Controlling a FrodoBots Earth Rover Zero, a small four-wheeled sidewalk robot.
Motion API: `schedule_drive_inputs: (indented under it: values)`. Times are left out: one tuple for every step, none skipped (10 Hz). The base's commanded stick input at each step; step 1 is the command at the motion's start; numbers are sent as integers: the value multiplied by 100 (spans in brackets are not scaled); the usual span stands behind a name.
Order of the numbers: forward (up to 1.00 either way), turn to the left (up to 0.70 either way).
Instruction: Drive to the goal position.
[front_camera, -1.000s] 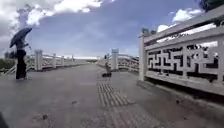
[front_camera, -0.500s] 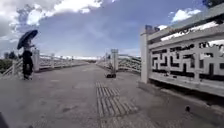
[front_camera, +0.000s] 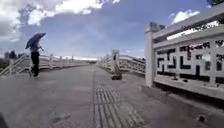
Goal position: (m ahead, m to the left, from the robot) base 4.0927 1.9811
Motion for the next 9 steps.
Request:
schedule_drive_inputs:
  values:
    - [70, 0]
    - [70, 0]
    - [70, 0]
    - [70, 0]
    - [70, 0]
    - [70, 0]
    - [70, 0]
    - [70, 0]
    - [70, 0]
